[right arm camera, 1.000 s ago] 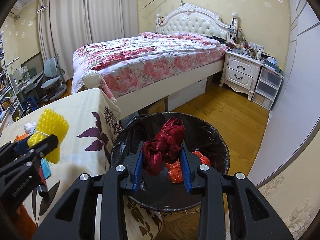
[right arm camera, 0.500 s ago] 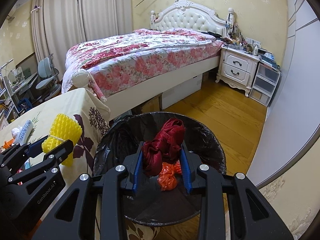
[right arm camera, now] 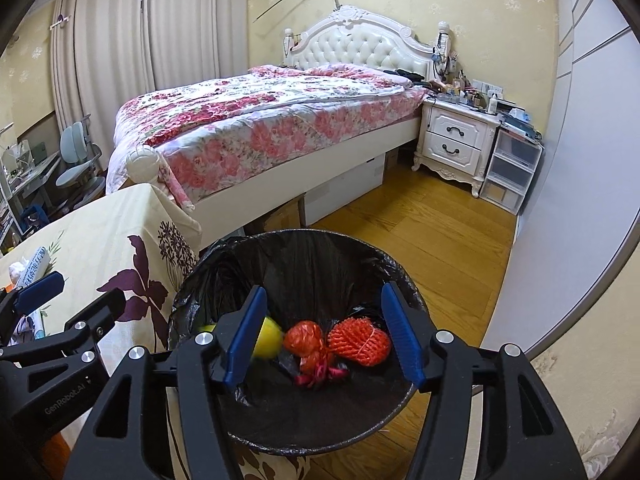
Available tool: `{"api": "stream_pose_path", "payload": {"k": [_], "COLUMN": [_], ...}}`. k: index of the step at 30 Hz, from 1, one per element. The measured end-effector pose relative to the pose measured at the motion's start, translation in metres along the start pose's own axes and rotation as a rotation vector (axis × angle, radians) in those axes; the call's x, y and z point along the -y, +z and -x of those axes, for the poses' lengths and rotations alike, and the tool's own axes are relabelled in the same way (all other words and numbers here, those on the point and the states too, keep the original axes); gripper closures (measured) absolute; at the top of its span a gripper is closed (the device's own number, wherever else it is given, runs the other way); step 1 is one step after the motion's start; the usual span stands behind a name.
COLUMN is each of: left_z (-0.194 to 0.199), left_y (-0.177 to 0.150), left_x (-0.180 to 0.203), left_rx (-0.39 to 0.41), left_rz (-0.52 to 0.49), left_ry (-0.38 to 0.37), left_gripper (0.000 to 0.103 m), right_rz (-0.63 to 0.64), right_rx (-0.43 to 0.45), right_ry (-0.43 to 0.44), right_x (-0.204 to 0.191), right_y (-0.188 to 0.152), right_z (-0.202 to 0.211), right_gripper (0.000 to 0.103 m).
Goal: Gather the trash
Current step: 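Open both tools to drop the yellow net and ribbon into the bin, then grasp the red cylinder with the right tool while the left tool returns to the bed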
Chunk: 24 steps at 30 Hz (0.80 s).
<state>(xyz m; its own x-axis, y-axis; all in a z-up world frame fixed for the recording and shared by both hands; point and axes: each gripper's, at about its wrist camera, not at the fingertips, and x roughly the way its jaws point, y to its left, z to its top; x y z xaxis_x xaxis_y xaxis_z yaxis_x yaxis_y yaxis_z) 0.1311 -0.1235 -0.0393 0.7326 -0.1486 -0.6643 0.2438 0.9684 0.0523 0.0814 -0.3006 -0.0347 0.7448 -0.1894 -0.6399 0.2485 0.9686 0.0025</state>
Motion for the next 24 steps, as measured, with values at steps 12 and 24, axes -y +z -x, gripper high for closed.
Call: {"api": "stream_pose_path", "payload": {"k": [12, 24], "left_z": [0.039, 0.074], "left_y": [-0.013, -0.061], "left_x": [-0.05, -0.13], "left_rx": [0.017, -0.04], "left_rz": [0.061, 0.167], "left_ry": [0.084, 0.183], "left_gripper": [0.017, 0.017], "right_rz": [-0.006, 0.1], "right_rx": [0.011, -0.033], "right_ry": [0.043, 0.207], "right_x": [-0.015, -0.087], "right_y": [-0.005, -0.035], "right_z": [0.026, 0.053], "right_gripper": [0.043, 0.043]}}
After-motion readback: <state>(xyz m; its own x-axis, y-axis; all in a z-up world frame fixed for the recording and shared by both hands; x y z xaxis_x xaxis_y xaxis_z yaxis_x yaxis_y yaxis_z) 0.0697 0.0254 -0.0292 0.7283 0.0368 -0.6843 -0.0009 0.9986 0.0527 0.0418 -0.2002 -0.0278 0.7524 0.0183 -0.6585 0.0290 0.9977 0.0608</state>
